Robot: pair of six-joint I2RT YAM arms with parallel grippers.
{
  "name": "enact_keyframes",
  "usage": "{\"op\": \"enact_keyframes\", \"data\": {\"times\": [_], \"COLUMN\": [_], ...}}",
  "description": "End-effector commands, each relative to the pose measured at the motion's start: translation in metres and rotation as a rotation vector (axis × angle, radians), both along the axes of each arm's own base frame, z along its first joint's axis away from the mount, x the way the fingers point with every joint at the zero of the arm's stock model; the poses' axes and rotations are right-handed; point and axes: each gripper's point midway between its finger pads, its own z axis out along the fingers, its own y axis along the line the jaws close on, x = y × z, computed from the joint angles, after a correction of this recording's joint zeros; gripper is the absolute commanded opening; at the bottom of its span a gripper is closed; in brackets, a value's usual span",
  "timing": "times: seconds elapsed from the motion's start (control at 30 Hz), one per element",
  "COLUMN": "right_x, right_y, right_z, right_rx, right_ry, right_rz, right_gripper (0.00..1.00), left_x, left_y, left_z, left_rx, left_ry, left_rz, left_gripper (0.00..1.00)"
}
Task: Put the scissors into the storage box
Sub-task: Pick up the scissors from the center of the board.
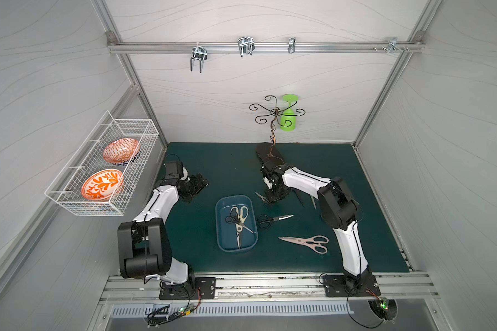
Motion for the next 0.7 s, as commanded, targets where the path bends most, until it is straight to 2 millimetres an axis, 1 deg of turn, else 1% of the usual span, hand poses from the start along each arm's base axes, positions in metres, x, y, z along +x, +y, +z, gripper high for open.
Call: {"op": "enact_keyframes", "data": {"times": [0.0,0.07,0.17,0.23,0.33,0.43,0.53,0.67], "right_x": [-0.013,-0.013,-0.013,-0.012,-0.011,-0.009,-0.002,0.005], "right_y": [-0.011,-0.012,-0.014,-0.015,-0.015,-0.015,-0.013,-0.008], "right_z": [-0.033,-0.034,-0.035,-0.034,-0.032,-0.025,-0.007,0.037], "right_rx": [-0.068,-0.075,-0.077,-0.075,-0.067,-0.056,-0.045,-0.004], "right_ry": [0.078,0.084,0.087,0.088,0.090,0.080,0.046,-0.017], "right_rz": [-0.016,-0.023,-0.031,-0.036,-0.043,-0.040,-0.035,-0.030], "right_gripper": [0.16,0.14,0.07,0.00,0.00,0.00,0.00,0.00], "left_x": [0.008,0.008,0.008,0.009,0.009,0.008,0.009,0.009], "left_y": [0.000,0.000,0.000,0.000,0.000,0.000,0.000,0.000], "left_z": [0.002,0.002,0.002,0.003,0.002,0.002,0.003,0.003], "left_rx": [0.008,0.006,0.008,0.006,0.007,0.007,0.008,0.008], "left_ry": [-0.027,-0.026,-0.026,-0.027,-0.026,-0.025,-0.026,-0.027], "left_rz": [-0.005,-0.007,-0.005,-0.006,-0.006,-0.005,-0.006,-0.005], "left_gripper": [0.88,0.88,0.88,0.88,0.88,0.88,0.88,0.88]}}
